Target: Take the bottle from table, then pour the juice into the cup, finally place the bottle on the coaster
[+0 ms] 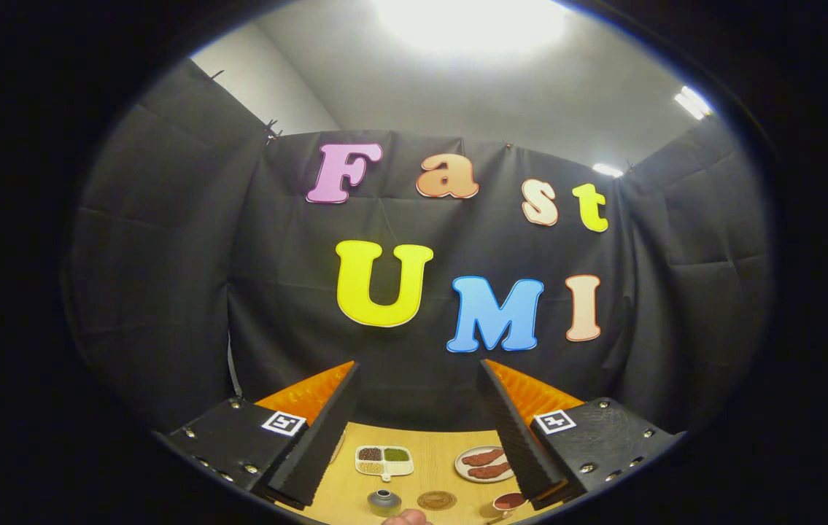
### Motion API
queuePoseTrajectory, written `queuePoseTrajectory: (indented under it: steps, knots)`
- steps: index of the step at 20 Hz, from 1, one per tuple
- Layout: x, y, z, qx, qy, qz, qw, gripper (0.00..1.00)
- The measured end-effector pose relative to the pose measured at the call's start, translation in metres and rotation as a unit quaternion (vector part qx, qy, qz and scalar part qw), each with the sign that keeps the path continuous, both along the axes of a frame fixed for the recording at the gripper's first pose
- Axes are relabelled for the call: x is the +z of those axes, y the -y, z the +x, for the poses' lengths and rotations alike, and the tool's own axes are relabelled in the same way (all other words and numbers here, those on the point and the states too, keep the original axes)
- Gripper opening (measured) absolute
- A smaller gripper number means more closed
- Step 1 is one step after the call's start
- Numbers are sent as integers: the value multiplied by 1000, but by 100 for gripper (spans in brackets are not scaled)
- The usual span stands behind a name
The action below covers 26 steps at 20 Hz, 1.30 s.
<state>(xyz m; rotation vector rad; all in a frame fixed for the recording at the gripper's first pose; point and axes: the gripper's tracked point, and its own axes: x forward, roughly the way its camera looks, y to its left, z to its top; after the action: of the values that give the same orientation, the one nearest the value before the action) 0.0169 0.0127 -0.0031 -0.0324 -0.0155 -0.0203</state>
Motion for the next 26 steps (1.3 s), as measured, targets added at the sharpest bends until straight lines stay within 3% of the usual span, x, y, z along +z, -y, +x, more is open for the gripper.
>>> queuePoseTrajectory:
  steps: [10, 17, 19, 21, 24, 26]
  knots:
    - [-38, -3, 5, -12, 21, 0, 1000, 98]
    - [-150, -3, 14, -25, 16, 10, 1000, 98]
    - [-189, -18, 19, 0, 13, 38, 999, 98]
    - [-231, -17, 25, -1, 5, 49, 999, 98]
    - [-287, -17, 30, -14, -13, 33, 999, 98]
    - [-310, -29, 35, 6, -18, 16, 1000, 98]
